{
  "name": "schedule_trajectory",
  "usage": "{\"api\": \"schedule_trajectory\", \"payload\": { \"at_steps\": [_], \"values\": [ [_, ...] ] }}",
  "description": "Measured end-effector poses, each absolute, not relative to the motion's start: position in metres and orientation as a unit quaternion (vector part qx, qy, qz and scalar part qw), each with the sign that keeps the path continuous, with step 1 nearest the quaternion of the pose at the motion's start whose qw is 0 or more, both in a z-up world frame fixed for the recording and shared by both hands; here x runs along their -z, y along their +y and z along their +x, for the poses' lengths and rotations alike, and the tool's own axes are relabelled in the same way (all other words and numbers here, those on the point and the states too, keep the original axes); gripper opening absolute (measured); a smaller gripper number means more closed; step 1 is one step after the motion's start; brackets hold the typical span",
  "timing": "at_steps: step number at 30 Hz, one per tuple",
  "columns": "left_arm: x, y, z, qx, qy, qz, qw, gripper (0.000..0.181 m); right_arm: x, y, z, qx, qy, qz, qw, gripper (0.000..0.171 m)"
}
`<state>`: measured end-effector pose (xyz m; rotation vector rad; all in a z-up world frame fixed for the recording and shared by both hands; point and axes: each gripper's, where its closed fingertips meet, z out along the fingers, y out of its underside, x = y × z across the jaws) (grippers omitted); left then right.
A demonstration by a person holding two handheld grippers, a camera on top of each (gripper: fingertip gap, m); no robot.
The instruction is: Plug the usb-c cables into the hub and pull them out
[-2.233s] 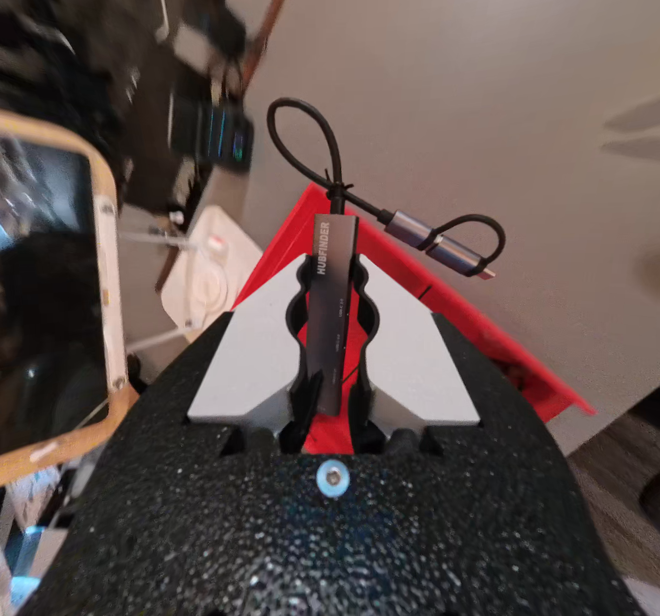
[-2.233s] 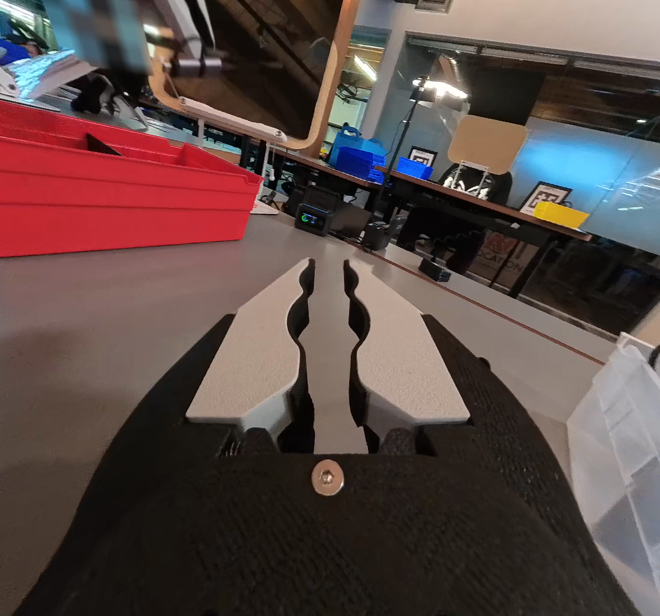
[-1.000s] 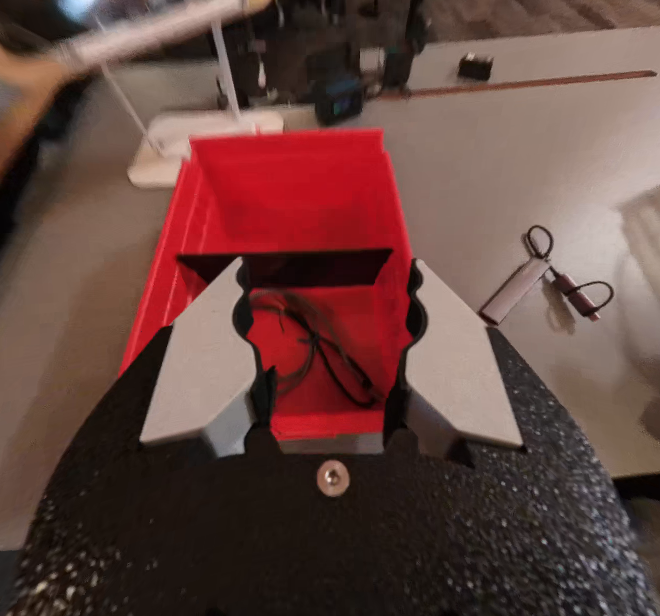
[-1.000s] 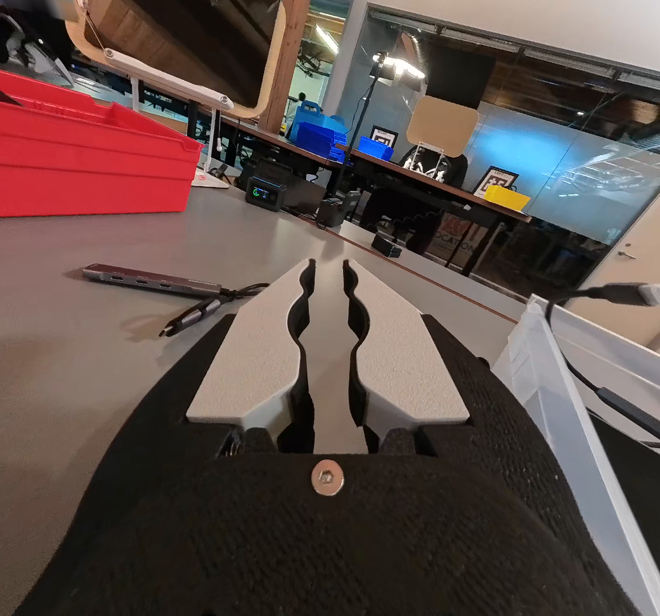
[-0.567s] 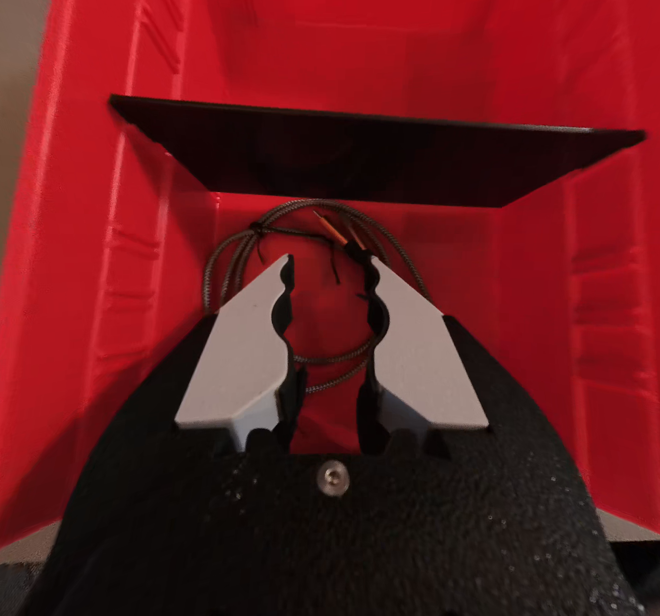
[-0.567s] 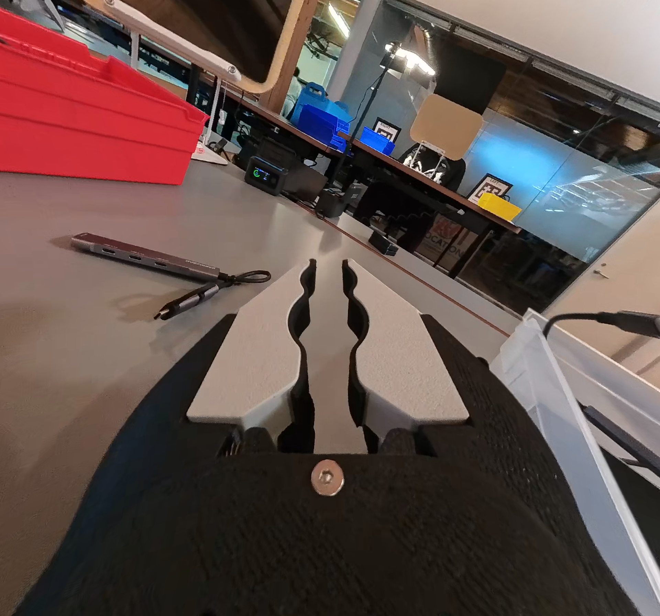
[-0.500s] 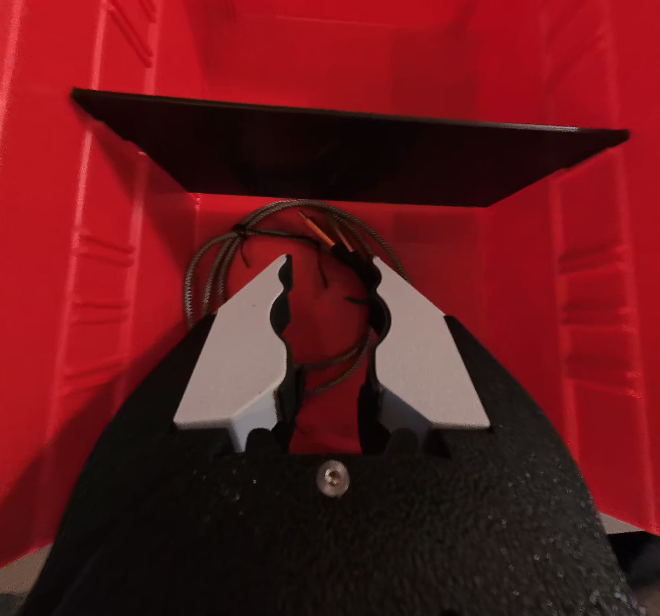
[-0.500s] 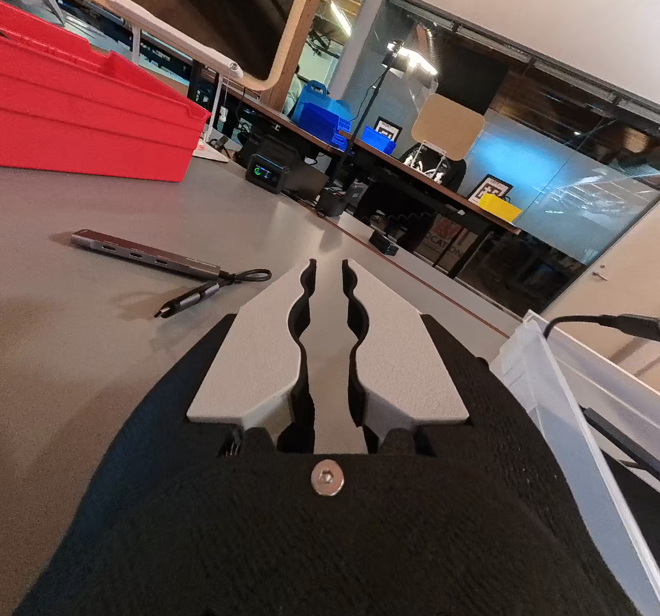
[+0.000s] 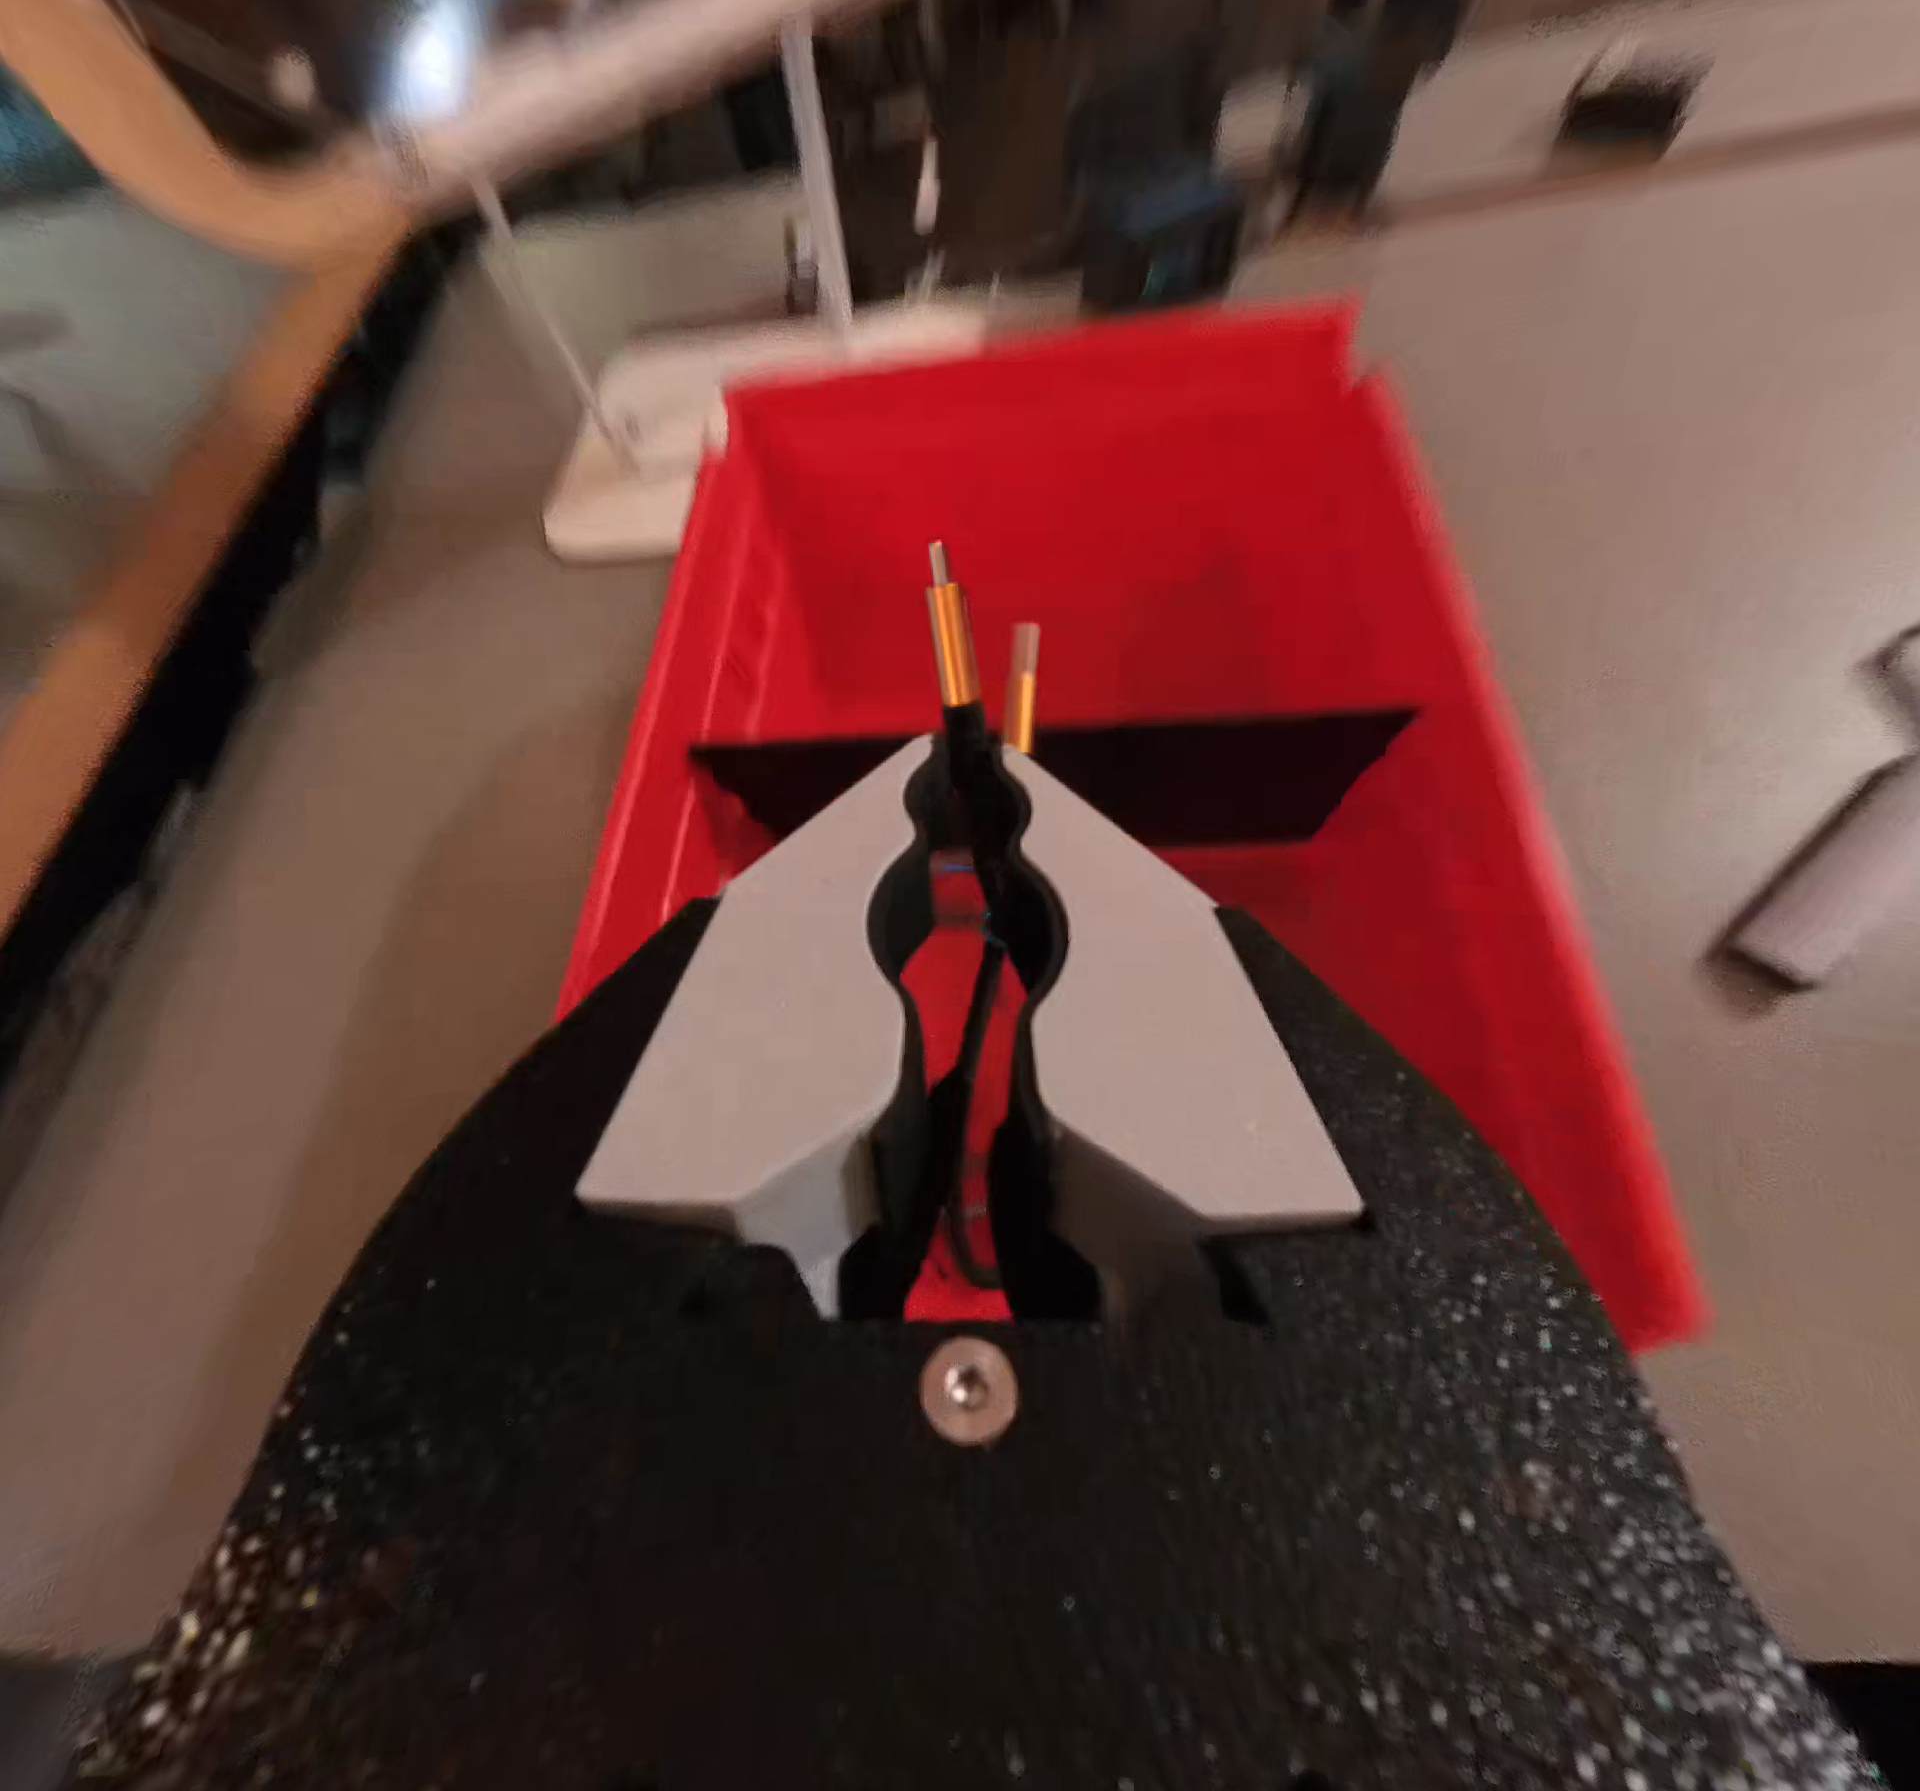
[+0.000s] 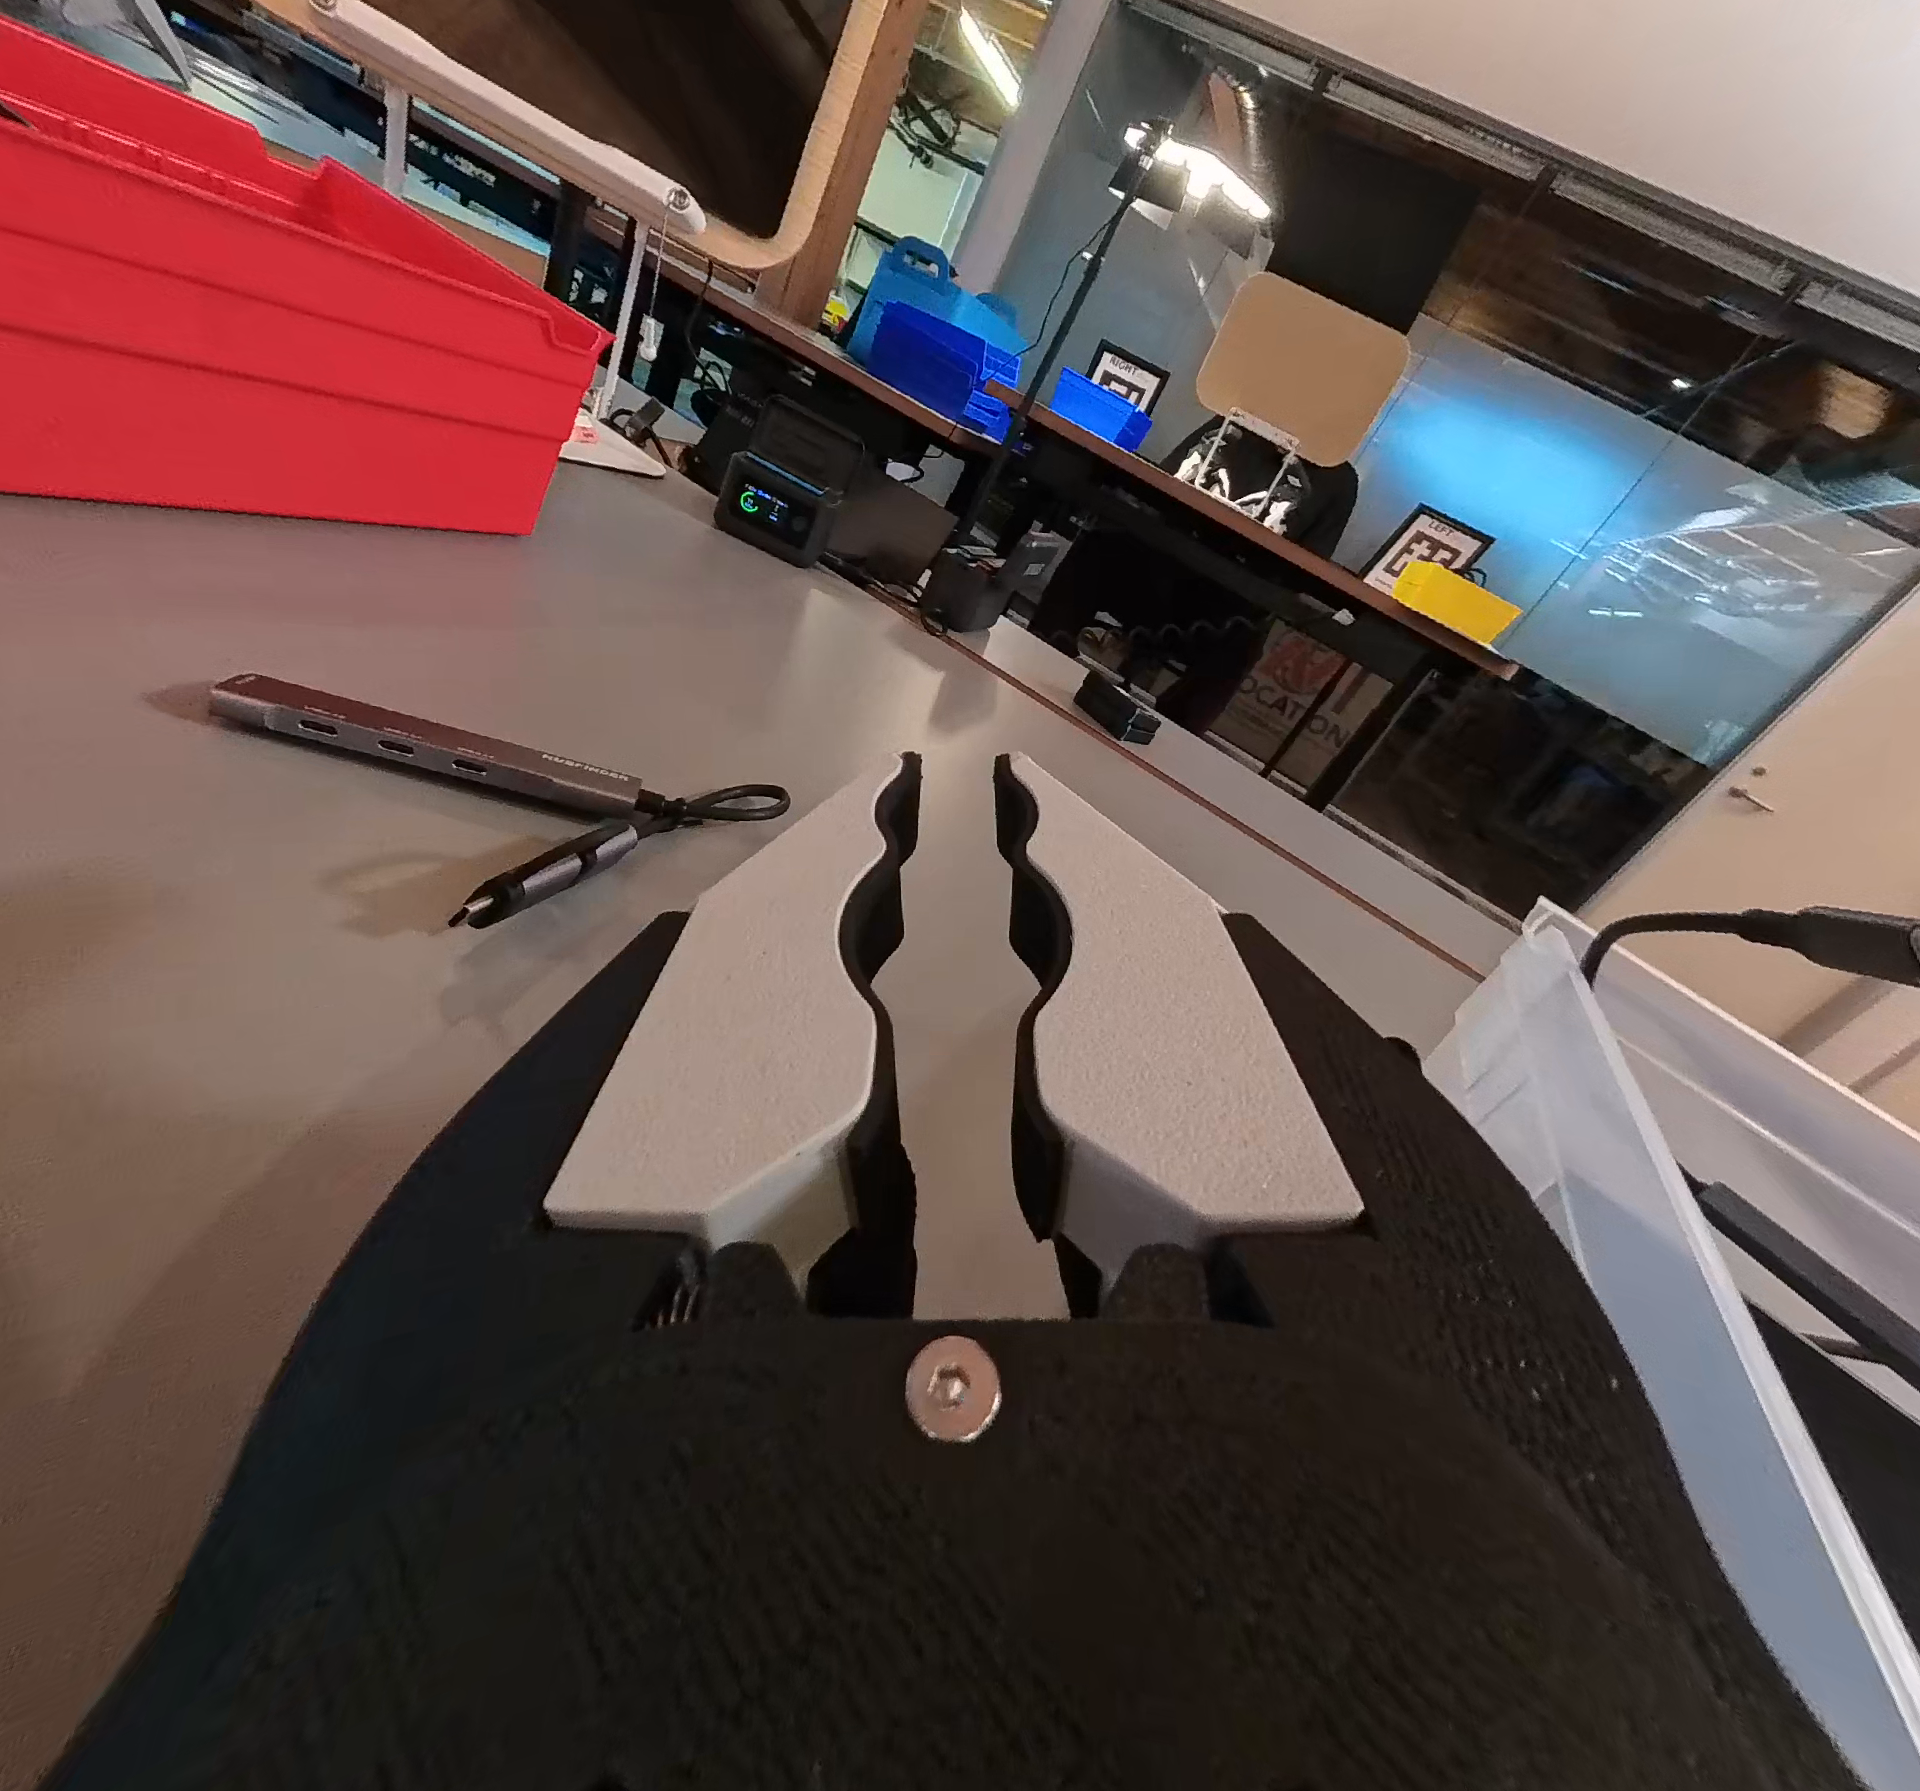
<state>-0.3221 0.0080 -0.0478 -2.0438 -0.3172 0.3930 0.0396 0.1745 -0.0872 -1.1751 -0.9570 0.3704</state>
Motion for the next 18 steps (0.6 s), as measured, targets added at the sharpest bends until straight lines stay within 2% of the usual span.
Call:
{"api": "schedule_trajectory", "payload": {
  "at_steps": [1,4,6,9,15,18],
  "values": [
    [0.023,0.009,-0.310,-0.153,-0.117,-0.821,0.537,0.005,0.087,0.174,0.039,-0.167,-0.432,-0.529,0.711,0.012],
    [-0.035,0.018,-0.244,-0.071,-0.010,-0.764,0.641,0.005,0.087,0.173,0.038,-0.165,-0.435,-0.527,0.711,0.012],
    [-0.040,0.027,-0.201,-0.005,0.034,-0.763,0.645,0.005,0.088,0.173,0.038,-0.165,-0.436,-0.527,0.711,0.012],
    [-0.013,0.056,-0.151,0.022,0.081,-0.798,0.597,0.005,0.087,0.173,0.038,-0.166,-0.435,-0.527,0.711,0.012],
    [0.062,0.120,-0.126,-0.155,0.129,-0.814,0.544,0.006,0.087,0.173,0.039,-0.164,-0.436,-0.527,0.711,0.012],
    [0.106,0.135,-0.127,-0.192,0.148,-0.830,0.502,0.006,0.087,0.173,0.038,-0.164,-0.436,-0.527,0.711,0.012]
  ]
}}
